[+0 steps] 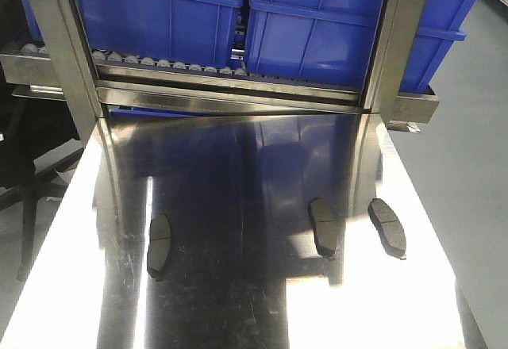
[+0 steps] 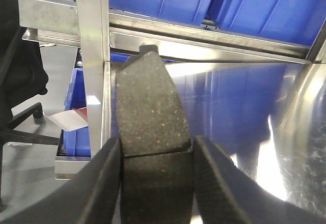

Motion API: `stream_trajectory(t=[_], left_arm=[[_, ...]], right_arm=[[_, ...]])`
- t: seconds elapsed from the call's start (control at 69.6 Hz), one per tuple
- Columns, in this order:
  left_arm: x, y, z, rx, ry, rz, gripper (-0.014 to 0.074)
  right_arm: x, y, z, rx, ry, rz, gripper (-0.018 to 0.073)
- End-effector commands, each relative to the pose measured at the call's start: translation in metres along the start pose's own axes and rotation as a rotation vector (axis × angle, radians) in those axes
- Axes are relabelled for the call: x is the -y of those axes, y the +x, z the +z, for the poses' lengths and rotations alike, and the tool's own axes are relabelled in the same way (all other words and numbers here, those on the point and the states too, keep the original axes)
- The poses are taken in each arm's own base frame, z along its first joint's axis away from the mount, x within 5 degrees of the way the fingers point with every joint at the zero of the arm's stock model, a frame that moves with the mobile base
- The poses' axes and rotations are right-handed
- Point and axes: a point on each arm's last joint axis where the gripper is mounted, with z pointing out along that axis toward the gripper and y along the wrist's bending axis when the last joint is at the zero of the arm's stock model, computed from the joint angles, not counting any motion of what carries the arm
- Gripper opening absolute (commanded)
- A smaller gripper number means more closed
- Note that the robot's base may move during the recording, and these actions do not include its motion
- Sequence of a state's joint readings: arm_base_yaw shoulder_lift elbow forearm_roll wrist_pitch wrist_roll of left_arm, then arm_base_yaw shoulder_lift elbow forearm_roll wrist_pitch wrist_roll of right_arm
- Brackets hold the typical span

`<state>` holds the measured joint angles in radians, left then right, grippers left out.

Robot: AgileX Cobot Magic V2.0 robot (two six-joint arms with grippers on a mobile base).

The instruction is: Move and align brake pads A on conveyor

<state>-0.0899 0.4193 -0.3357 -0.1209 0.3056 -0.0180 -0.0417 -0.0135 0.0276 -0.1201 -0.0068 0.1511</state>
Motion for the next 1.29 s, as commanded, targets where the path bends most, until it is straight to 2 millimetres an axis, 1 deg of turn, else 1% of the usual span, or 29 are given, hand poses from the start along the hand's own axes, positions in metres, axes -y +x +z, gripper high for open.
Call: stream_trajectory(t=[0.0,0.057,0.144,0.23,0.259,0.287,0.345,0.388,0.46,0.575,0.661,0.733,0.848,0.963,1.035,1.121,1.207,1.279], left_arm=[[0.002,-0.018,-0.003,0.128,0.012,-0.019,-0.0006],[0.002,-0.018,-0.003,0.128,0.012,-0.019,-0.0006],[0.002,-0.018,-0.003,0.128,0.012,-0.019,-0.0006],[0.002,-0.018,-0.003,0.128,0.012,-0.019,-0.0006],[0.002,-0.018,-0.003,0.128,0.012,-0.019,-0.0006],[0.002,-0.018,-0.003,0.128,0.012,-0.019,-0.0006],[0.002,-0.018,-0.003,0.128,0.012,-0.019,-0.0006],[0.002,-0.018,-0.003,0.128,0.012,-0.019,-0.0006],[0.002,-0.018,-0.003,0.128,0.012,-0.019,-0.0006],[0.002,-0.018,-0.003,0.128,0.012,-0.019,-0.0006],[0.002,-0.018,-0.003,0.128,0.012,-0.019,-0.0006],[0.002,-0.018,-0.003,0.128,0.012,-0.019,-0.0006],[0.002,-0.018,-0.003,0.128,0.012,-0.019,-0.0006],[0.002,-0.018,-0.003,0.128,0.012,-0.019,-0.0006],[0.002,-0.018,-0.003,0.128,0.012,-0.019,-0.0006],[0.002,-0.018,-0.003,0.128,0.012,-0.019,-0.0006],[0.002,-0.018,-0.003,0.128,0.012,-0.019,-0.0006],[0.002,-0.018,-0.003,0.128,0.012,-0.019,-0.0006]], right_arm=[[-0.002,-0.011,-0.001,0.122,-0.015,-0.011,-0.0009],[-0.002,-0.015,-0.001,0.126,-0.014,-0.011,-0.0009],[-0.002,-0.029,0.001,0.123,-0.012,-0.01,-0.0009],[-0.002,-0.047,0.006,0.067,-0.002,-0.001,-0.0009],[-0.001,-0.052,0.011,0.029,0.003,-0.001,-0.0009],[-0.001,-0.063,0.015,0.008,0.006,-0.003,-0.0009],[-0.001,-0.073,0.025,-0.05,0.013,-0.003,-0.0009],[-0.001,-0.08,0.034,-0.108,0.019,-0.002,-0.0009],[-0.001,-0.085,0.049,-0.218,0.03,0.016,-0.0009],[0.0,-0.08,0.068,-0.467,0.055,0.05,-0.0009],[-0.002,-0.071,0.075,-0.622,0.06,0.115,-0.0009],[-0.003,-0.064,0.078,-0.7,0.057,0.136,-0.0009],[-0.003,-0.057,0.081,-0.76,0.06,0.137,-0.0009],[-0.003,-0.053,0.078,-0.819,0.059,0.117,-0.0009],[-0.003,-0.052,0.077,-0.834,0.043,0.076,-0.0007],[-0.003,-0.052,0.077,-0.842,0.039,0.076,0.0],[-0.004,-0.051,0.076,-0.847,0.034,0.099,0.0027],[-0.004,-0.051,0.076,-0.85,0.033,0.096,0.0066]])
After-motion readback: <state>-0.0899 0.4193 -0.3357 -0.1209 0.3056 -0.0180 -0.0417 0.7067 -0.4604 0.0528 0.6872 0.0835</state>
